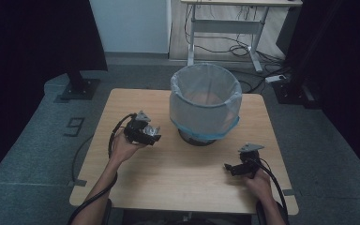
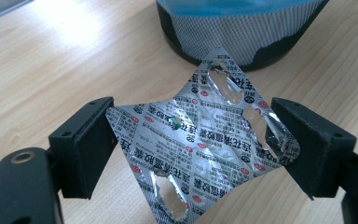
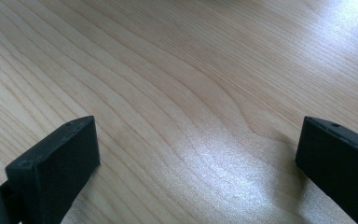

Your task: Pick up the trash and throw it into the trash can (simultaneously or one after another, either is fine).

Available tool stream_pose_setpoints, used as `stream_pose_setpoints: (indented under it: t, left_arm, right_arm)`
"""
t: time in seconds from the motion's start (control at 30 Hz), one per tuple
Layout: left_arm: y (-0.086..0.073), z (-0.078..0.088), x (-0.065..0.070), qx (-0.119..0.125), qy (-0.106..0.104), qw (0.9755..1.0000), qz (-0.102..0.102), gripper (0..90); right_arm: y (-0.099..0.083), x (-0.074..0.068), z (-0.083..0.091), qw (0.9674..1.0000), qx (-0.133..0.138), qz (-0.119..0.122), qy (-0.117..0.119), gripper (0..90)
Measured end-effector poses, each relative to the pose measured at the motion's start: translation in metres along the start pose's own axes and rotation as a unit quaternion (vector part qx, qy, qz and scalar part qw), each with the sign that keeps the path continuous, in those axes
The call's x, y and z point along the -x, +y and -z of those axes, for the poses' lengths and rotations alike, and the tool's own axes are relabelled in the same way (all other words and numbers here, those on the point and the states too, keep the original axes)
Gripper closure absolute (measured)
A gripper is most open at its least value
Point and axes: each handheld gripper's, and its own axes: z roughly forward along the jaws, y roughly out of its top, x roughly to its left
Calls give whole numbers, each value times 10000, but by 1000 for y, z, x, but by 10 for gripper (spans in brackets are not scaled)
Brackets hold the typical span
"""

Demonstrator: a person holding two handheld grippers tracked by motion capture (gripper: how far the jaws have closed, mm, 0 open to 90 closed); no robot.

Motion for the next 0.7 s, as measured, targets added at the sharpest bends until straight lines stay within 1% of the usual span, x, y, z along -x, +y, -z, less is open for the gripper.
stream_pose_setpoints:
  t: [0.07,0.1,0.17,0.2,0.27,0.4,0.47,0.7]
  left_arm:
    - [2,2,0,13,-10,10000,5,170]
    - [7,5,0,30,-3,10000,-12,170]
    - [12,9,0,27,11,10000,-35,170]
    - [12,9,0,27,11,10000,-35,170]
    - [19,13,0,5,-4,10000,-37,170]
    - [26,17,0,-21,26,10000,-85,169]
    - [27,18,0,-12,17,10000,-77,169]
    - [41,28,-1,-1,-20,9999,-115,169]
  right_arm:
    - [0,0,0,10000,0,5,2,0]
    - [0,0,0,10000,3,7,2,0]
    - [0,0,0,10000,3,21,-1,0]
    - [0,0,0,10000,-7,11,-1,0]
    - [0,0,0,10000,-3,18,-3,0]
    - [0,0,0,10000,-3,15,-1,0]
    - [0,0,0,10000,-3,10,5,0]
    - [0,0,0,10000,-12,16,0,0]
